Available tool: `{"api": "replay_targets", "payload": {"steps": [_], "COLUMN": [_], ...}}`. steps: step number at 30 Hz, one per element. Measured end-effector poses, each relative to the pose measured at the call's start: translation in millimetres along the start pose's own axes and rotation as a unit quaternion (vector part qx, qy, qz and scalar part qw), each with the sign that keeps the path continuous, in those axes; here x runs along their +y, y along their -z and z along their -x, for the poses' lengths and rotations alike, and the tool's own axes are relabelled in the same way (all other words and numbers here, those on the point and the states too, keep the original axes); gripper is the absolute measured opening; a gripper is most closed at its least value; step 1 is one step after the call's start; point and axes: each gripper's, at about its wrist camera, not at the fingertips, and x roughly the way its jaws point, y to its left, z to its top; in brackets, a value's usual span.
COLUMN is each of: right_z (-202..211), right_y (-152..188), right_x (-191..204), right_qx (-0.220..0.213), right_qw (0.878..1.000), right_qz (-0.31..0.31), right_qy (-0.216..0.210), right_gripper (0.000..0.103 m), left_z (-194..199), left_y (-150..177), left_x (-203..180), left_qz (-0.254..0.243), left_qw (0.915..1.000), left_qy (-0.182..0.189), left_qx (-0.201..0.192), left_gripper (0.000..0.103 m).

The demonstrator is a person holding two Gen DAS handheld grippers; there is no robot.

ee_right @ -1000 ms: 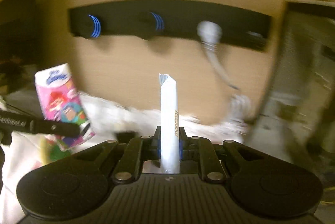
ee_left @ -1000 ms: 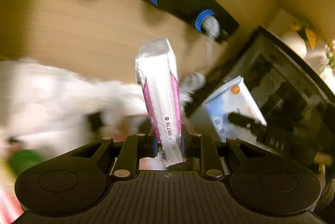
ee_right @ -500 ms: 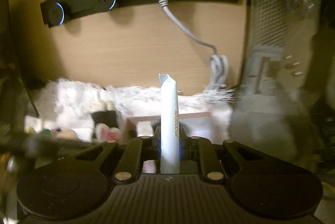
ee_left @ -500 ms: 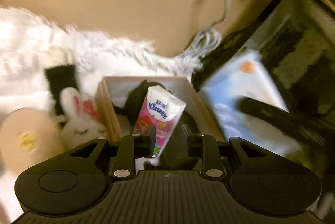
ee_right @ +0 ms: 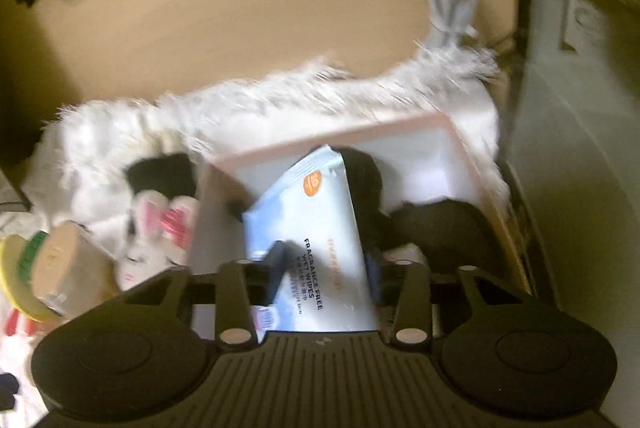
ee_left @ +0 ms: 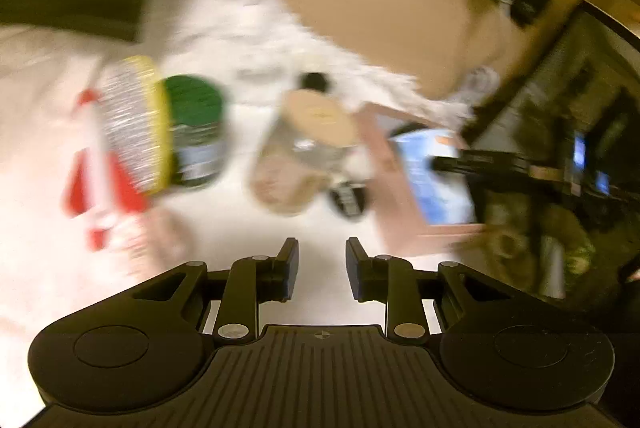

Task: Organize soft objects
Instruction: 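Lower the Kleenex pack and wipes pack into the pink box, opening both grippers, then grasp the red-and-white rocket toy with the left gripper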

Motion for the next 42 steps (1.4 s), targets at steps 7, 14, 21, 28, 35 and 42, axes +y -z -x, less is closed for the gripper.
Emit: {"api": "replay_targets", "payload": {"steps": [7,14,21,28,35,42], "right_z": [48,98,90,70,73,67], "right_y": [11,49,99,143,154,143], "right_x": [3,68,119,156,181,237], "right_qx": [-0.054,-0.116,-0.065,0.002,0.002,0.003], "right_qw": [0.998,0.984,0.990,0.987,0.984,0.968], "right_qz": [0.014,0.121,0.126,0.158,0.178,0.237], "right_qy": [0.026,0.066,0.015,-0.003,-0.011,-0.087], "right_gripper": [0.068,0.086,0.086,0.086,0.086,0.086], "left_z": [19,36,25,-39,-59,-40], "left_y": [12,11,-30,-67,-66,-61], "left_x": [48,101,144,154,163,166], "left_qz": [0.019,0.060,0.137,0.111,0.094,0.039], "left_qw": [0.9952,0.9880,0.9863,0.9878,0.9886,0.9922], "left_qy": [-0.089,-0.125,-0.062,-0.109,-0.118,-0.119], "left_qx": [-0.035,-0.068,-0.068,-0.006,-0.005,0.005], "left_gripper": [0.028,0.028,0.028,0.030,0.038,0.032]}}
